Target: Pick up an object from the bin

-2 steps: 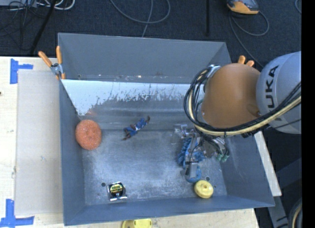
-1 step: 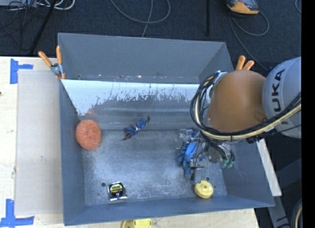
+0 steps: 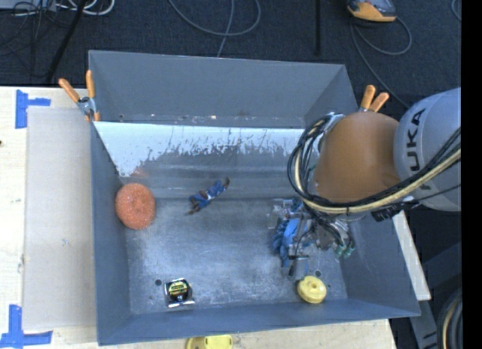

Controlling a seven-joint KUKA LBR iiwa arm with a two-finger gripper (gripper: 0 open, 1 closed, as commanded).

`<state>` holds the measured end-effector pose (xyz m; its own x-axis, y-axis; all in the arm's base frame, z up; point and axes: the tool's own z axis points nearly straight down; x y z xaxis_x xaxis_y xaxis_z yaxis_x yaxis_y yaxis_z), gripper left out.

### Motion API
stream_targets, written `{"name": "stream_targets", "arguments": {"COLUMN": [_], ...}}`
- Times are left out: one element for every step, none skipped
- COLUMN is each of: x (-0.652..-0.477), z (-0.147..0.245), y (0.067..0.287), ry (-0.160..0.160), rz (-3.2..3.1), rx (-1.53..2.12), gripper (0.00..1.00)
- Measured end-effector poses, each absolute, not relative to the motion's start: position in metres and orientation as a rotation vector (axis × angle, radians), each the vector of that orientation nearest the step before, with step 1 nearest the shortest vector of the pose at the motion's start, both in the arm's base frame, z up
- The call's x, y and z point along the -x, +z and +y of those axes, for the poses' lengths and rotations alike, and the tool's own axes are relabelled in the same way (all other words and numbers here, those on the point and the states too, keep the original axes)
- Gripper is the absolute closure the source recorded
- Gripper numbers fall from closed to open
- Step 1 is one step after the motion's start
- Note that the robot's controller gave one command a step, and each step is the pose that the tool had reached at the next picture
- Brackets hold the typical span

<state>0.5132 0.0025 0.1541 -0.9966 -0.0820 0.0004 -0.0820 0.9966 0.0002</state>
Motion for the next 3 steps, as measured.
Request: {"name": "stream_targets", "arguments": {"x": [-0.507, -0.549, -0.549], "z": [-0.038, -0.064, -0.064], "y": [0.156, 0.097, 0.097], "ry": [-0.003, 0.0, 0.0], "rz": [-3.139, -3.148, -3.148], "rx": [-0.008, 0.134, 0.135], "gripper": [0.0, 1.0, 1.0]}}
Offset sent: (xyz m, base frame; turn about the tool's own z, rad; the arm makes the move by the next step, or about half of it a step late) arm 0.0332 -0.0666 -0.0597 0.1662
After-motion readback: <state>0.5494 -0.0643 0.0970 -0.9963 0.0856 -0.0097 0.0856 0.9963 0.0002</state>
